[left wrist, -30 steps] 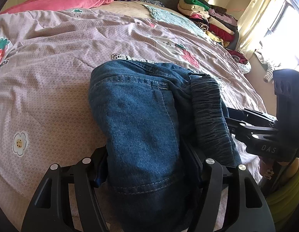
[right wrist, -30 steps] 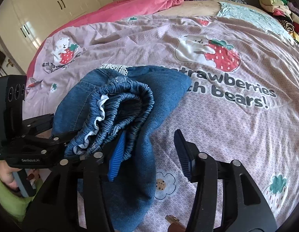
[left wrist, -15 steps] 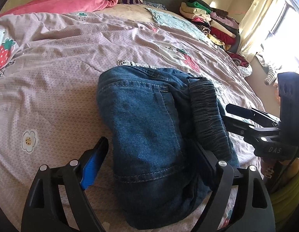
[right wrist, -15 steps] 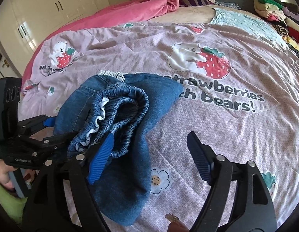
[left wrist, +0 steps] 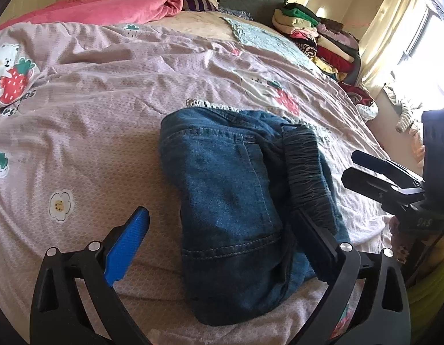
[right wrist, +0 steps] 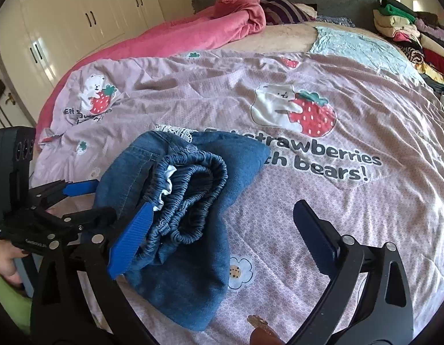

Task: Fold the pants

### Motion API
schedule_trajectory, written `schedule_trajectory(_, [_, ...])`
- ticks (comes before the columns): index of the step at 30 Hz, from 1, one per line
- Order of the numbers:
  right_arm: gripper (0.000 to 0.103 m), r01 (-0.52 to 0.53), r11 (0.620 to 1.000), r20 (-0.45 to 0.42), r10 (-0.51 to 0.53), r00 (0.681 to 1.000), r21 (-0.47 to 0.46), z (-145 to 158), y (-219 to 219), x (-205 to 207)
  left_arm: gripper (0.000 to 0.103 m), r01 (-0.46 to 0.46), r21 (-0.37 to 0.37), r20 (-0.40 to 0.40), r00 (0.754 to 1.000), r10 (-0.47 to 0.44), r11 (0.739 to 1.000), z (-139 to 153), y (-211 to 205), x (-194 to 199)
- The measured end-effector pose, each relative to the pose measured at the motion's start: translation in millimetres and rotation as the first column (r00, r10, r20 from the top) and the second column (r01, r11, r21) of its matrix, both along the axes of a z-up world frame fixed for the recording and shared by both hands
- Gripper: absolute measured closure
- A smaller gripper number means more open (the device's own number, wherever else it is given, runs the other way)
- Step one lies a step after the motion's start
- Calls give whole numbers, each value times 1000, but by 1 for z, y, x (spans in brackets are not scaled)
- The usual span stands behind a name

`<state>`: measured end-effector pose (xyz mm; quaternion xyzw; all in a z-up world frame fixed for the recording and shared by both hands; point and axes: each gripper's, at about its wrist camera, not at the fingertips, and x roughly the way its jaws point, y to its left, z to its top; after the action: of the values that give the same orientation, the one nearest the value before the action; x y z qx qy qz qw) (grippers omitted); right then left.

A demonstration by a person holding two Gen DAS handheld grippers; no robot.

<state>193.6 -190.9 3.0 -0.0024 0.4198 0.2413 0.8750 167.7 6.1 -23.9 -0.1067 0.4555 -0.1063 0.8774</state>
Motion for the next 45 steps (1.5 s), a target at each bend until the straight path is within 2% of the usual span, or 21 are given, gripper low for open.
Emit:
schedule_trajectory(12, [9, 5, 1000, 63, -5, 998, 8, 22, -3, -17, 5, -22, 28, 38, 999, 21, 999, 20, 2, -14])
schedule_trajectory(31, [9, 12, 999, 173, -19, 985, 38, 58, -13, -61, 4, -38, 82, 144, 989, 26, 996, 64, -4, -63])
schedule_trajectory(45, [9, 35, 999, 269, -40, 962, 24, 75, -21, -112, 4, -35, 119, 171, 985, 15, 992, 65, -9, -107])
